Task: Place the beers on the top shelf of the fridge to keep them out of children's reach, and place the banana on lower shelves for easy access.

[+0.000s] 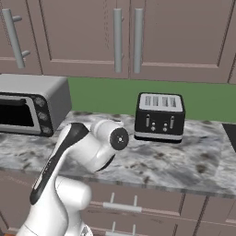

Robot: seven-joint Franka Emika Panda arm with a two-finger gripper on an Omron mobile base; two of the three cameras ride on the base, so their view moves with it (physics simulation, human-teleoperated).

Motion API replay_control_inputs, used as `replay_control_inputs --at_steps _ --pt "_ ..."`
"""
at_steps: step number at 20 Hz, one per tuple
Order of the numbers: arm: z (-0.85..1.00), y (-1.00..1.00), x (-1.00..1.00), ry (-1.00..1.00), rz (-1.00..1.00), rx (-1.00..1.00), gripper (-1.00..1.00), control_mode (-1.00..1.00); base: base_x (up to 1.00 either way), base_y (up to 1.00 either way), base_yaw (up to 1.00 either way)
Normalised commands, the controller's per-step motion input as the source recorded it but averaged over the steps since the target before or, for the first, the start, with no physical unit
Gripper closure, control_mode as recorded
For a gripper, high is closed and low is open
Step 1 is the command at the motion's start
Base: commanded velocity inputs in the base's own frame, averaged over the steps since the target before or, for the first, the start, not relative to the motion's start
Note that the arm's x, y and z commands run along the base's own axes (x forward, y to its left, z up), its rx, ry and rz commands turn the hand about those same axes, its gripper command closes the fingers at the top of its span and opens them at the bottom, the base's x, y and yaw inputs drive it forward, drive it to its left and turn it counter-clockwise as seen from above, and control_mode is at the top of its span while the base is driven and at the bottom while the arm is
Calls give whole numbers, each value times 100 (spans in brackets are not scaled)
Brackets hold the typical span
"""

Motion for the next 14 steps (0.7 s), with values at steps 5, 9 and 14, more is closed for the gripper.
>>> replay_control_inputs --at_steps 5,9,14 --pt "-33 -1 30 -15 13 0 -100 -100 0 0 0" --pt "-38 -1 33 -14 14 0 -100 -100 0 0 0" --pt "-34 -6 36 -15 15 0 -100 -100 0 0 0"
